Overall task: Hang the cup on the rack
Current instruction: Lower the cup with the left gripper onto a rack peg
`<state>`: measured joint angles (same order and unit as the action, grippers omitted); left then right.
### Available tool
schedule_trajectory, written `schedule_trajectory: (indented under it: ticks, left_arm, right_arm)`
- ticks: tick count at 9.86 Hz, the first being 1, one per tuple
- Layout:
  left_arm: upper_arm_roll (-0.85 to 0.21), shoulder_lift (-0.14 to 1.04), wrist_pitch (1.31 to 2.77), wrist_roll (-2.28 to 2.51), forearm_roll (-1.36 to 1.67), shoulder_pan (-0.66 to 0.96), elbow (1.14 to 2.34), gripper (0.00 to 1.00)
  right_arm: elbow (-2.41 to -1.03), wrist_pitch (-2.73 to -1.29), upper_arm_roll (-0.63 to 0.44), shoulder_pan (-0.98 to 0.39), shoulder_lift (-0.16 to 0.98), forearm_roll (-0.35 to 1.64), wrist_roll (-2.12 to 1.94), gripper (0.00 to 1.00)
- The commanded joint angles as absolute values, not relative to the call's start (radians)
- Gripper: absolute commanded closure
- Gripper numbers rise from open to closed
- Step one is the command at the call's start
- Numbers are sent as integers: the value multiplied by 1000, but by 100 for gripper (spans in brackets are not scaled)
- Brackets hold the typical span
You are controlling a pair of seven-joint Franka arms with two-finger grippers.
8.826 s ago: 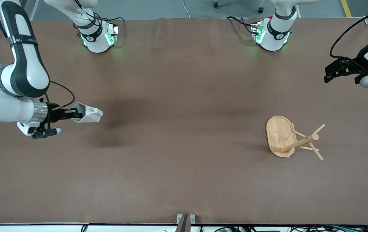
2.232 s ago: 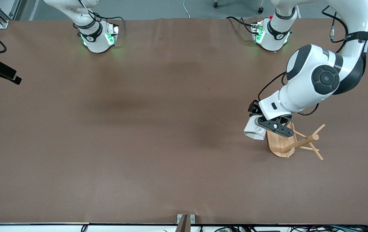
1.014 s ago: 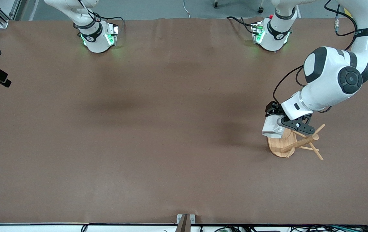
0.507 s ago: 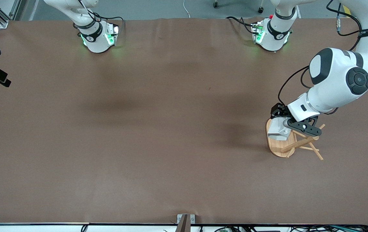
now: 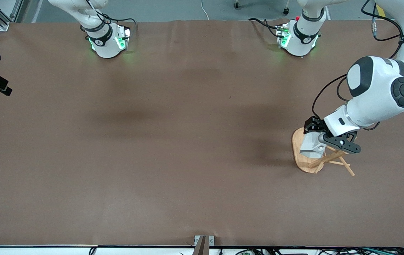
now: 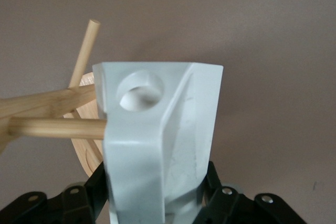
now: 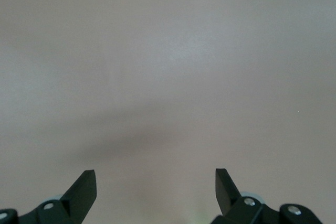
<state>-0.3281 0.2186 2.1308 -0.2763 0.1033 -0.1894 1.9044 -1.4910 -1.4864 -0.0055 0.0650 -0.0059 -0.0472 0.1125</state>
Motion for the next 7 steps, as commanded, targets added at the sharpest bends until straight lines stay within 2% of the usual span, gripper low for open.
schedule_trajectory:
  ticks: [1,3,4,5,6,7]
  left_arm:
    - [-307,258,2163,-328,118,-190,1899,99]
    - [-292,265,2167,-333,120,-190,1898,95]
    - [-290,273,2177,-331,120,-187,1898,71]
    - [-290,273,2177,-315,121,-187,1899,10]
    - [-290,261,2177,-310,121,-187,1898,0]
    - [-290,243,2175,-267,120,-184,1898,0]
  right_arm:
    - [-1491,-1482,3,81,-11,-44,109,0]
    - [-1491,-1480,3,81,-11,-43,109,0]
    - [-1491,-1480,3,80,-11,-43,109,0]
    - [-1491,-1480,3,80,-11,-43,109,0]
    - [-1491,-1480,3,80,-11,-43,109,0]
    - [-1491,-1483,3,81,-11,-43,109,0]
